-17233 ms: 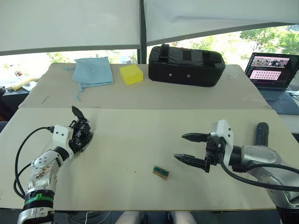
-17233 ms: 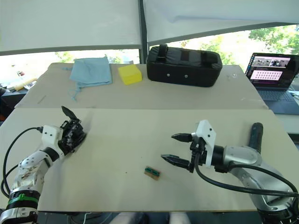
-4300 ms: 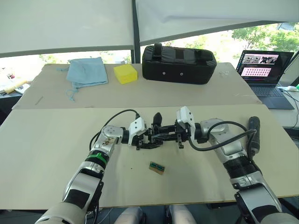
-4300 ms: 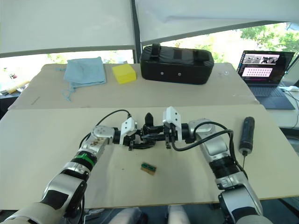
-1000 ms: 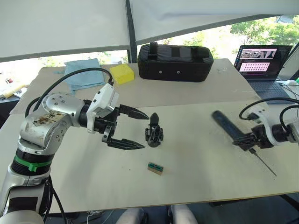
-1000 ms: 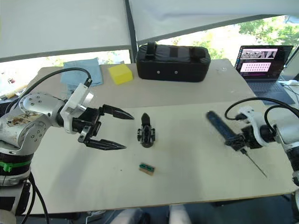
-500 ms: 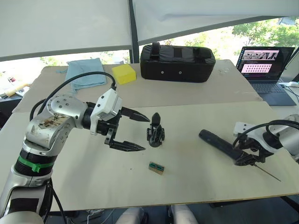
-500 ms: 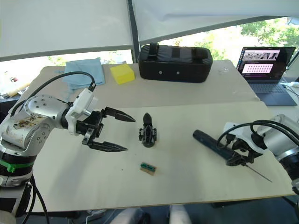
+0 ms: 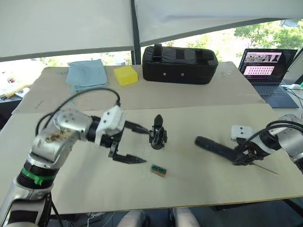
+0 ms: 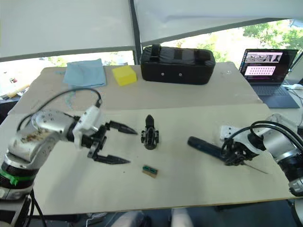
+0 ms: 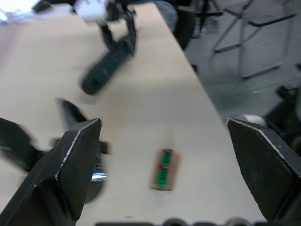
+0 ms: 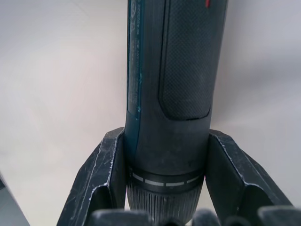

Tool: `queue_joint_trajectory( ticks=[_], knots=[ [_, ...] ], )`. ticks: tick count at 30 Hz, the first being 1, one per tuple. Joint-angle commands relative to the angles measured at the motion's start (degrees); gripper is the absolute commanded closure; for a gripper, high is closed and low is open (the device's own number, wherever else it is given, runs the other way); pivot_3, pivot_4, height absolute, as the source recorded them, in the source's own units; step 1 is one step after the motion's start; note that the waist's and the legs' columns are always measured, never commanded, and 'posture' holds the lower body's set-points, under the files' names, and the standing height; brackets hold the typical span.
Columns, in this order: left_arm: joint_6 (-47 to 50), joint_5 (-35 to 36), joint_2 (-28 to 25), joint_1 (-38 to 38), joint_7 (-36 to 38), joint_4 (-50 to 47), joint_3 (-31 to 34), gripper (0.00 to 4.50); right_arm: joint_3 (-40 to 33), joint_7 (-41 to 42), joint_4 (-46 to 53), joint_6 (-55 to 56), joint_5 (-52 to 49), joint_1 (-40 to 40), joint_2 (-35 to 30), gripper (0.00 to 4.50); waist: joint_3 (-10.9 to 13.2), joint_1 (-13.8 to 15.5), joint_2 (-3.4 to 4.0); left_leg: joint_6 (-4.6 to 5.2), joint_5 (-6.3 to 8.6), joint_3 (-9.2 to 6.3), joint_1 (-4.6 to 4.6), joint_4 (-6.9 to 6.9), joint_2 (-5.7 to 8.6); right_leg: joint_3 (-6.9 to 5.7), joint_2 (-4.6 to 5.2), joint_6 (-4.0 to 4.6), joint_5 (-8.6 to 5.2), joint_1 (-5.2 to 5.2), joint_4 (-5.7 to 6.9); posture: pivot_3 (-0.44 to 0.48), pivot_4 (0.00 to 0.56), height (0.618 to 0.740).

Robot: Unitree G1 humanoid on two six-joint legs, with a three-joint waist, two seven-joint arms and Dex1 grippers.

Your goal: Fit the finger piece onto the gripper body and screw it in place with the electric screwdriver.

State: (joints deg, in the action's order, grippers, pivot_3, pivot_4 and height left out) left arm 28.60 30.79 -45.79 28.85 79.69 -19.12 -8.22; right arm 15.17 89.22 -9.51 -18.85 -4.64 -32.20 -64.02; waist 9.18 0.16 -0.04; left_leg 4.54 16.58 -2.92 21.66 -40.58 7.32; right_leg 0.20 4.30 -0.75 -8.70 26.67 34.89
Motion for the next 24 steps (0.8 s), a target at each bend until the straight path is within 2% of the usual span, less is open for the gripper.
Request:
queue_joint_trajectory(
  ticks=[1, 4, 6, 9, 10, 12, 16, 24],
  knots=[
    [-4.9, -1.4, -2.1, -4.0, 2.4, -2.2, 0.3, 0.0, -17.4, -1.5, 18.0, -7.8, -18.0, 5.0, 1.3, 2.58, 0.0, 0.1, 0.01, -0.03, -0.01, 0.0, 0.1, 0.0, -0.02, -0.02, 0.0, 0.03, -0.01, 0.11, 0.04, 0.0, 0.15, 0.74],
    [-9.7, -3.1, -0.8, -7.4, 2.4, 0.2, -0.1, 0.0, -27.4, -11.3, 32.9, -17.7, -30.3, 12.4, 7.1, 2.58, 0.0, 0.5, 0.0, -0.11, -0.03, -0.02, 0.23, 0.01, -0.12, -0.07, -0.03, 0.21, 0.01, 0.29, 0.11, 0.0, 0.15, 0.74],
    [-15.4, -5.5, 1.7, -8.6, 2.0, 3.9, -1.1, 0.0, -30.7, -19.4, 41.2, -18.8, -35.3, 17.2, 13.6, 2.58, 0.0, 1.1, -0.05, -0.15, -0.03, -0.05, 0.21, 0.02, -0.16, -0.12, -0.01, 0.26, 0.04, 0.21, 0.07, 0.0, 0.15, 0.74],
    [-22.1, -8.4, 5.6, -9.7, 1.1, 8.7, -2.4, 0.0, -30.9, -31.2, 48.7, -18.1, -39.0, 22.5, 24.2, 2.58, 0.0, 2.2, -0.09, 0.16, 0.17, -0.08, -0.24, 0.05, -0.16, -0.19, 0.02, 0.22, 0.03, -0.34, -0.08, 0.0, 0.15, 0.74],
    [-23.3, -9.1, 7.0, -10.1, 0.5, 10.3, -3.0, 0.0, -30.0, -34.4, 50.2, -16.3, -38.3, 24.4, 28.0, 2.58, 0.0, 2.3, -0.08, 0.38, 0.3, -0.06, -0.31, 0.04, -0.12, -0.14, 0.03, 0.17, 0.01, -0.4, -0.08, 0.0, 0.15, 0.74],
    [-25.9, -10.6, 8.9, -10.5, 0.3, 13.2, -4.0, 0.0, -28.2, -38.4, 52.4, -13.3, -36.3, 27.4, 32.9, 2.58, 0.0, 2.4, -0.1, 0.19, 0.2, -0.05, -0.35, -0.01, -0.08, -0.14, 0.02, 0.07, 0.07, -0.43, -0.12, 0.0, 0.15, 0.74],
    [-31.2, -13.6, 11.8, -10.3, 0.5, 19.9, -5.7, 0.0, -24.9, -41.7, 54.3, -8.2, -32.6, 30.6, 37.0, 2.58, 0.0, 2.0, -0.1, 0.12, 0.14, 0.07, -0.38, -0.01, 0.03, -0.17, 0.0, -0.04, 0.07, -0.4, -0.12, 0.0, 0.15, 0.74],
    [-36.7, -16.8, 16.9, -7.9, -0.2, 28.6, -8.1, 0.0, -18.3, -43.0, 53.5, -2.5, -29.8, 31.7, 39.4, 2.58, 0.0, 1.8, -0.1, 0.08, 0.11, 0.08, -0.45, 0.0, -0.03, -0.37, -0.03, -0.02, 0.06, -0.4, -0.09, 0.0, 0.15, 0.74]
  ],
)
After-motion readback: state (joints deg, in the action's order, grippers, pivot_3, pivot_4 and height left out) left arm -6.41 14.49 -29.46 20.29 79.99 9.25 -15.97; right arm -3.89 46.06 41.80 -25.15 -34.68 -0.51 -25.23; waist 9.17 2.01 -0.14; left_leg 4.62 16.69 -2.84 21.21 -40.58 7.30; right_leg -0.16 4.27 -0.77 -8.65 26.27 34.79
